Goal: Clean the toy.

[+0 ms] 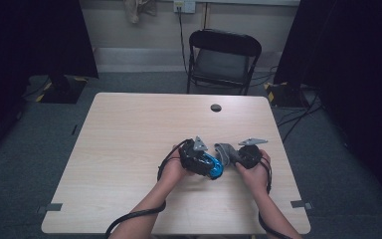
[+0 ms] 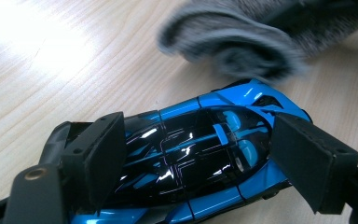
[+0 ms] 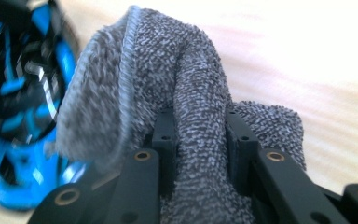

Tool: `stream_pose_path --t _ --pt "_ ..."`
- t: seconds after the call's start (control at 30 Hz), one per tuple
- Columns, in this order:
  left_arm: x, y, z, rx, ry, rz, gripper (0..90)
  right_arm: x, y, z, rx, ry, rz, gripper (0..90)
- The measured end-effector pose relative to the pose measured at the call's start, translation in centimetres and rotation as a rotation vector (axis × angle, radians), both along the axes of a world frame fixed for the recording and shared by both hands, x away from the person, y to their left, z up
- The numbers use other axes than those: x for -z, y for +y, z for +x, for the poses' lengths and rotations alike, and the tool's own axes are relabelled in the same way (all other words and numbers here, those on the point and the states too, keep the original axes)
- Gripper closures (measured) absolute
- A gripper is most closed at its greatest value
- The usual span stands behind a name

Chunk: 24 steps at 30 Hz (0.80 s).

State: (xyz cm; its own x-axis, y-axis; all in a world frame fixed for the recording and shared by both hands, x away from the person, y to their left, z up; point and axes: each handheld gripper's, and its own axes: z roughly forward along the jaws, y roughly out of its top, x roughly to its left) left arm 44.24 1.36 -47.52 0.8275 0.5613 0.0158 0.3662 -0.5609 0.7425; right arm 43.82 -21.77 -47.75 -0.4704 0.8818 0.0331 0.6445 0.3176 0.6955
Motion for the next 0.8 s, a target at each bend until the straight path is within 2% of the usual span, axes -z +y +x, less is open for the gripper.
stream_pose_path --t 0.1,0.17,0.33,0.4,0.47,0.6,0.7,0.8 --pt "0.0 0.0 0.0 0.001 0.005 0.002 18.4 -0.6 0.1 0.5 0.022 -0.014 0.014 68.9" --pt "0.0 0.0 0.1 0.003 0.006 0.0 18.4 -0.8 0.2 0.7 0.034 -0.027 0.0 66.3" --pt "0.0 0.1 0.0 0.007 0.001 -0.004 18.3 -0.6 0.2 0.8 0.026 -0.029 -0.005 52.3" --pt "0.1 0.2 0.1 0.017 -0.002 -0.009 17.6 -0.6 0.1 0.5 0.019 -0.06 -0.002 44.9" --pt "0.1 0.3 0.1 0.016 0.002 -0.02 16.7 -0.8 0.0 0.2 -0.001 -0.086 -0.003 41.5" --pt "0.1 0.4 0.3 0.001 0.021 -0.04 15.7 -1.4 -0.5 -0.1 -0.021 -0.116 -0.024 39.1" --pt "-0.1 0.4 0.3 -0.001 0.031 -0.033 15.7 -1.7 -1.0 0.0 -0.027 -0.109 -0.025 39.9" --pt "-0.2 0.3 0.3 -0.001 0.037 -0.024 16.0 -1.5 -1.4 0.1 -0.034 -0.094 -0.004 43.6"
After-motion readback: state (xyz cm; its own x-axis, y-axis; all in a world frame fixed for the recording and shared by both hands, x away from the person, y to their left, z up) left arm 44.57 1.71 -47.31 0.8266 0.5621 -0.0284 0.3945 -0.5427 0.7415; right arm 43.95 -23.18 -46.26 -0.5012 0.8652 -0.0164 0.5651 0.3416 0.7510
